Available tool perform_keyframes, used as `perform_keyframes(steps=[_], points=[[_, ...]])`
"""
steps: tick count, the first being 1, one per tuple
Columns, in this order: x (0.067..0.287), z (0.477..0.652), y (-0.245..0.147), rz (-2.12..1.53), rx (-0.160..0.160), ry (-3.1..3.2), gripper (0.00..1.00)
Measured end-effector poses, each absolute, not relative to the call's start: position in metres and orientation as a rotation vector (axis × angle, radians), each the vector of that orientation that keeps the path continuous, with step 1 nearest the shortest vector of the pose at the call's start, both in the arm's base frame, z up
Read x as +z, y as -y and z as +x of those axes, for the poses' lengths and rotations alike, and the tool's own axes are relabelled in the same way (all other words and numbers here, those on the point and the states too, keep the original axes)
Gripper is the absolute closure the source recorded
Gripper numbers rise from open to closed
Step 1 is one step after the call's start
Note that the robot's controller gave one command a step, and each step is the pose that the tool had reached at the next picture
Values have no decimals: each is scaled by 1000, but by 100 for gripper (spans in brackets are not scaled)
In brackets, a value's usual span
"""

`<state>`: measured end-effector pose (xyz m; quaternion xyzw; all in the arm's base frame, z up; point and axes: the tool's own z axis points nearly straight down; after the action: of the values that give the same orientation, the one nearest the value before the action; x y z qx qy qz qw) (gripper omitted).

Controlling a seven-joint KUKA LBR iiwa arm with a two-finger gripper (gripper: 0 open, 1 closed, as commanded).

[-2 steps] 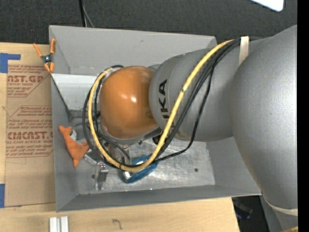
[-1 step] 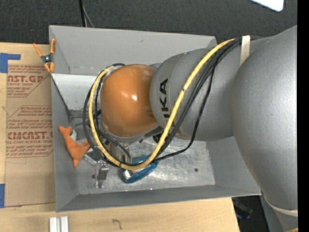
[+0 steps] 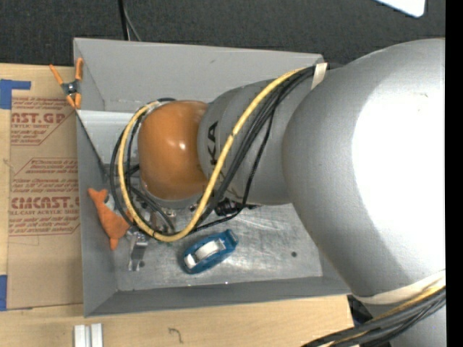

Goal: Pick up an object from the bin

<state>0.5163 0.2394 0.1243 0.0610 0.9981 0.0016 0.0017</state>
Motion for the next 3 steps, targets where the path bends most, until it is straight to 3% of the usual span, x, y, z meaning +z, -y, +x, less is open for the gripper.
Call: perform_keyframes(steps=[1,2,3], points=[[117,536,-243,-49,-2,-3143,0],[131,546,-245,201,3,-3135,0],[88,560,-245,58,1,-3139,0]])
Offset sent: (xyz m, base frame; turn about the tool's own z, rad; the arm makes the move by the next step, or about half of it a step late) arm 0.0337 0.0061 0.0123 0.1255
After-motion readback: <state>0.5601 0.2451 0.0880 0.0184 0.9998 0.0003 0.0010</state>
